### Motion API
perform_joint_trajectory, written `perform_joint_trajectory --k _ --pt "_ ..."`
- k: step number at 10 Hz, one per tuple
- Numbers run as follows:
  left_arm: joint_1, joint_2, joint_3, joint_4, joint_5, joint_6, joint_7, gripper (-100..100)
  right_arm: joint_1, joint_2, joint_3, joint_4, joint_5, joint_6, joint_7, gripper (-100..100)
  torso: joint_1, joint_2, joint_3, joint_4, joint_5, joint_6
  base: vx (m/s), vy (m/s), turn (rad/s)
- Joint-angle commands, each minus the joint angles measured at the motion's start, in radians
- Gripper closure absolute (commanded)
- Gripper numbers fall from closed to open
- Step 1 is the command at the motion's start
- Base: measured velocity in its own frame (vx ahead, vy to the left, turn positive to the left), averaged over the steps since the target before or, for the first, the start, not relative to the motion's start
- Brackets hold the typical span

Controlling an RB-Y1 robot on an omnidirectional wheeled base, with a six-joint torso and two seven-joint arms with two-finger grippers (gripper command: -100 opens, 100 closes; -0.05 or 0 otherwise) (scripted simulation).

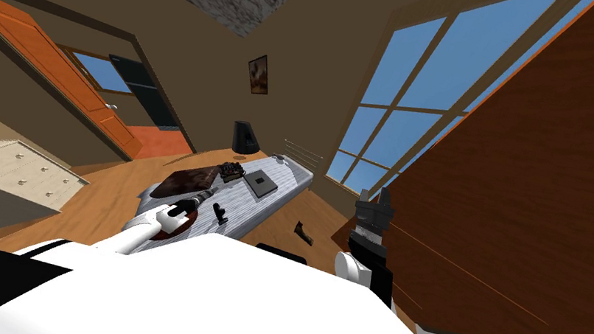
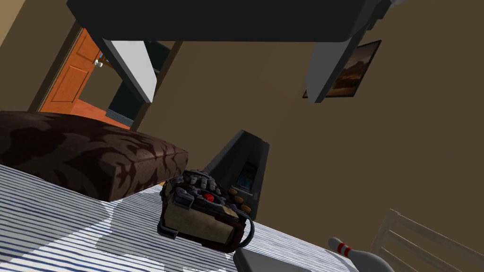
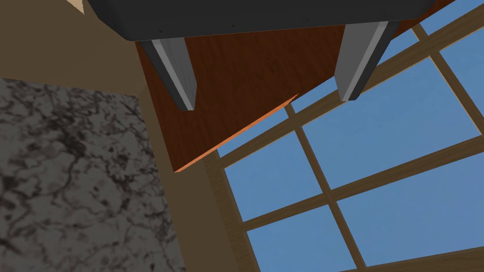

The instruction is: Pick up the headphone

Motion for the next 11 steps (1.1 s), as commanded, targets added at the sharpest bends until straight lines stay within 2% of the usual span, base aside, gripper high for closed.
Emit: perform_joint_trajectory --k 1,3,4,6,7,9,11 --pt "0.009 0.001 0.003 0.006 -0.006 0.034 -0.003 -100 0.000 0.000 0.000 0.000 0.000 0.000 0.000 0 0.000 0.000 0.000 0.000 0.000 0.000 0.082 -0.016 0.002" --pt "0.004 -0.002 0.011 0.095 -0.030 0.056 -0.024 -100 0.000 0.000 0.000 0.000 0.000 0.000 0.000 0 0.000 0.000 0.000 0.000 0.000 0.000 0.093 -0.022 -0.003" --pt "0.004 -0.002 0.011 0.095 -0.030 0.056 -0.024 -100 0.000 0.000 0.000 0.000 0.000 0.000 0.000 0 -0.001 -0.001 -0.001 0.000 0.000 0.000 0.082 -0.023 0.004" --pt "0.004 -0.013 0.019 0.164 -0.051 0.076 -0.047 -100 0.000 0.000 0.000 0.000 0.000 0.000 0.000 0 0.000 0.000 0.000 0.000 0.000 0.000 0.088 -0.002 0.006" --pt "0.004 -0.013 0.019 0.129 -0.051 0.076 -0.047 -100 0.000 0.000 0.000 0.000 0.000 0.000 0.000 0 0.001 0.000 0.000 0.000 0.000 0.000 0.088 -0.008 0.017" --pt "0.004 -0.013 0.019 0.164 -0.051 0.076 -0.047 -100 0.000 0.000 0.000 0.000 0.000 0.000 0.000 0 0.000 0.002 0.001 0.000 0.000 0.000 0.021 -0.012 -0.006" --pt "0.009 -0.032 0.025 0.215 -0.071 0.094 -0.069 -100 0.000 0.000 0.000 0.000 0.000 0.000 0.000 0 0.000 0.004 0.002 0.001 0.000 0.000 0.060 -0.012 0.013"
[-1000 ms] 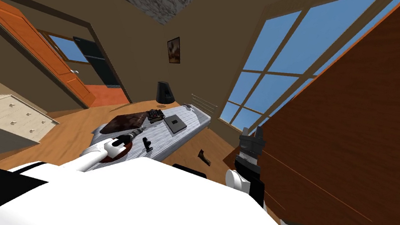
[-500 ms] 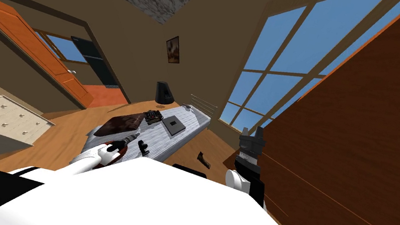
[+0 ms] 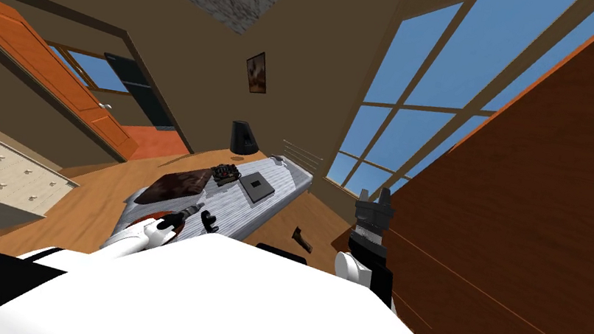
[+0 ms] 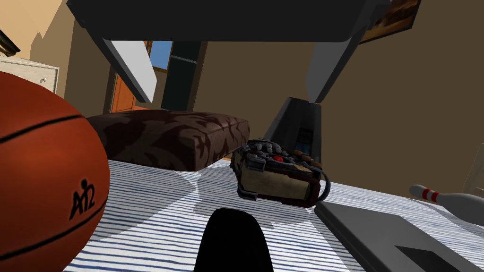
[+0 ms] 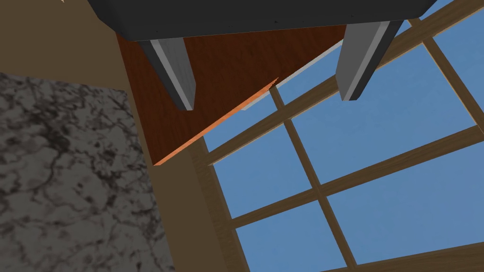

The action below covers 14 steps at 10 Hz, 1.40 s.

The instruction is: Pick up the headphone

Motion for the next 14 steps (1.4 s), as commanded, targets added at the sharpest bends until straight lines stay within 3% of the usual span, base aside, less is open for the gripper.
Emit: perform_joint_trajectory --k 1,2,3,4,5,6,7,8,14 --pt "-0.026 -0.003 -0.002 0.050 -0.008 -0.012 -0.010 -100 0.000 0.000 0.000 0.000 0.000 0.000 0.000 0 0.000 0.000 0.000 0.000 0.000 0.000 0.088 -0.015 0.010" --pt "-0.026 -0.003 -0.002 0.062 -0.008 -0.012 -0.010 -100 0.000 0.000 0.000 0.000 0.000 0.000 0.000 0 0.000 -0.001 -0.001 0.000 0.000 0.001 0.048 -0.011 -0.008" --pt "-0.016 -0.031 -0.002 0.101 -0.025 0.003 -0.030 -100 0.000 0.000 0.000 0.000 0.000 0.000 0.000 0 0.000 0.001 0.000 0.000 0.000 0.000 0.116 -0.008 0.001" --pt "-0.016 -0.031 -0.002 0.101 -0.025 0.003 -0.030 -100 0.000 0.000 0.000 0.000 0.000 0.000 0.000 0 0.000 -0.002 -0.001 0.000 0.000 0.000 0.115 -0.018 0.008" --pt "-0.001 -0.072 -0.011 0.132 -0.040 0.017 -0.047 -100 0.000 0.000 0.000 0.000 0.000 0.000 0.000 0 0.000 -0.003 -0.002 -0.001 0.000 0.000 0.119 -0.038 -0.022" --pt "-0.001 -0.072 -0.011 0.132 -0.040 0.017 -0.047 -100 0.000 0.000 0.000 0.000 0.000 0.000 0.000 0 -0.002 -0.003 -0.002 -0.001 0.000 0.000 0.108 -0.040 -0.002" --pt "0.017 -0.112 -0.023 0.153 -0.049 0.027 -0.056 -100 0.000 0.000 0.000 0.000 0.000 0.000 0.000 0 -0.002 -0.003 -0.002 -0.001 -0.001 0.000 0.097 -0.025 -0.012" --pt "0.017 -0.112 -0.023 0.102 -0.049 0.027 -0.056 -100 0.000 0.000 0.000 0.000 0.000 0.000 0.000 0 -0.001 -0.002 -0.001 -0.001 0.000 0.000 0.060 -0.009 0.002" --pt "0.017 -0.112 -0.023 0.149 -0.049 0.027 -0.056 -100 0.000 0.000 0.000 0.000 0.000 0.000 0.000 0 0.001 0.005 0.003 0.001 0.000 0.000 -0.001 0.001 -0.001"
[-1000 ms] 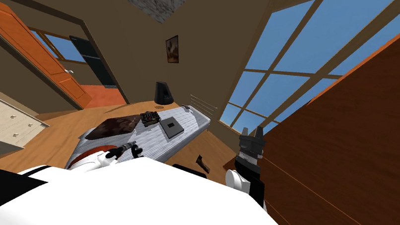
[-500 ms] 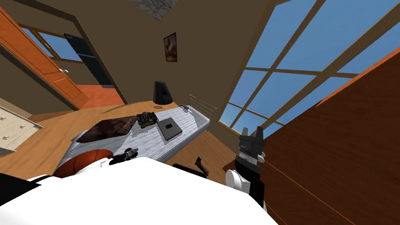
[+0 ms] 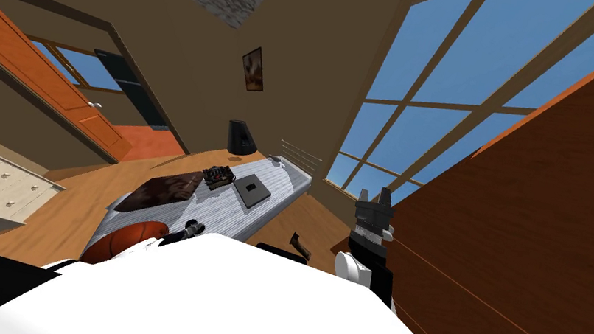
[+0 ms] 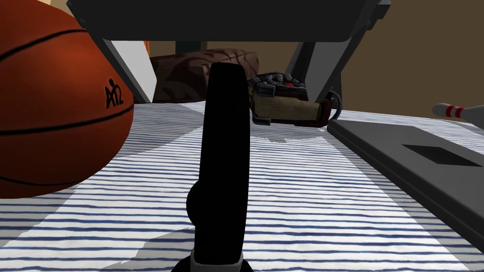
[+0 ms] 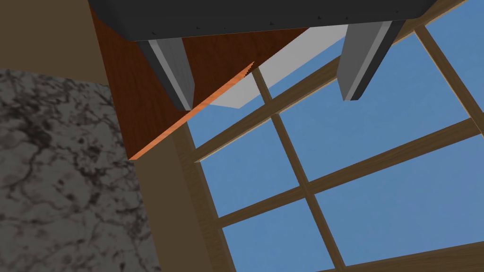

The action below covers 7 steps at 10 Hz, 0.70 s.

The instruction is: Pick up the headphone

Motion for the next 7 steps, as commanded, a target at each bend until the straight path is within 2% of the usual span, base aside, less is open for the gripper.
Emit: perform_joint_trajectory --k 1,2,3,4,5,7 --pt "-0.016 -0.002 0.009 0.035 -0.003 -0.017 -0.010 -100 0.000 0.000 0.000 0.000 0.000 0.000 0.000 0 0.000 0.000 0.000 0.000 0.000 0.000 0.000 0.000 0.000" --pt "-0.010 -0.001 0.005 0.022 -0.002 -0.010 -0.006 -100 0.000 0.000 0.000 0.000 0.000 0.000 0.000 0 0.000 0.000 0.000 0.000 0.000 0.000 0.000 0.000 0.000" --pt "-0.011 -0.001 0.006 0.025 -0.002 -0.013 -0.007 0 0.000 0.000 0.000 0.000 0.000 0.000 0.000 0 0.000 0.000 0.000 0.000 0.000 0.000 0.000 0.000 0.000" --pt "0.017 -0.027 0.017 -0.025 -0.043 -0.008 -0.014 -100 0.000 0.000 0.000 0.000 0.000 0.000 0.000 0 0.000 0.000 0.000 0.000 0.000 0.000 0.068 0.072 0.283" --pt "0.017 -0.027 0.017 -0.006 -0.043 -0.008 -0.014 -100 0.000 0.000 0.000 0.000 0.000 0.000 0.000 0 0.004 -0.004 -0.002 -0.001 0.001 -0.001 0.095 0.061 0.135" --pt "0.017 -0.027 0.017 -0.027 -0.043 -0.008 -0.014 -100 0.000 0.000 0.000 0.000 0.000 0.000 0.000 0 0.002 -0.004 -0.002 -0.001 0.000 0.000 0.037 0.006 -0.024"
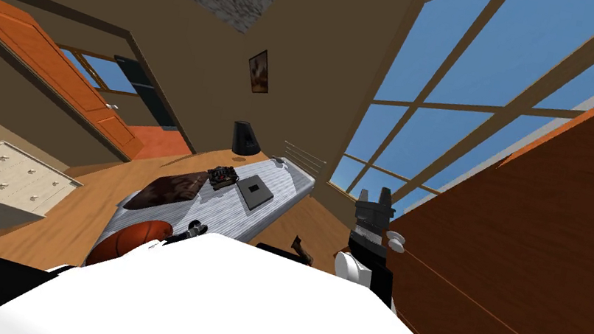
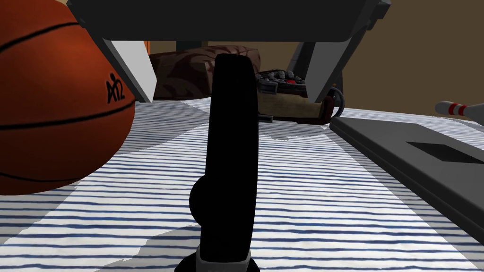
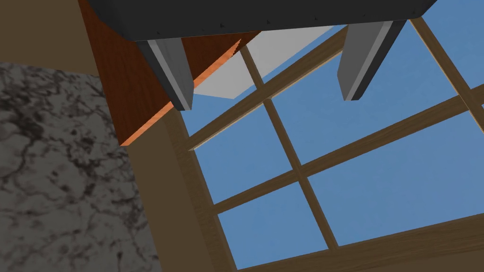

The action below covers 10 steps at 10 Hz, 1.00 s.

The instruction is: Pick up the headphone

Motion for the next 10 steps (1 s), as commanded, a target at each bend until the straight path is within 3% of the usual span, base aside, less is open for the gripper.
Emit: perform_joint_trajectory --k 1,8,9,10 --pt "0.027 -0.026 0.012 -0.050 -0.041 -0.002 -0.010 -100 0.000 0.000 0.000 0.000 0.000 0.000 0.000 0 0.000 0.000 0.000 0.000 0.000 0.000 0.084 0.033 0.224" --pt "0.110 -0.103 0.045 -0.204 -0.165 0.009 -0.031 -100 0.000 0.000 0.000 0.000 0.000 0.000 0.000 0 0.004 -0.005 -0.003 -0.001 0.001 -0.001 0.104 0.051 0.174" --pt "0.106 -0.095 0.040 -0.195 -0.151 0.010 -0.028 -100 0.000 0.000 0.000 0.000 0.000 0.000 0.000 0 0.003 -0.005 -0.003 -0.001 0.001 0.000 0.055 0.012 0.032" --pt "0.108 -0.096 0.040 -0.199 -0.153 0.012 -0.028 100 0.000 0.000 0.000 0.000 0.000 0.000 0.000 0 0.002 -0.002 -0.001 -0.001 0.000 0.000 0.010 0.003 -0.007"
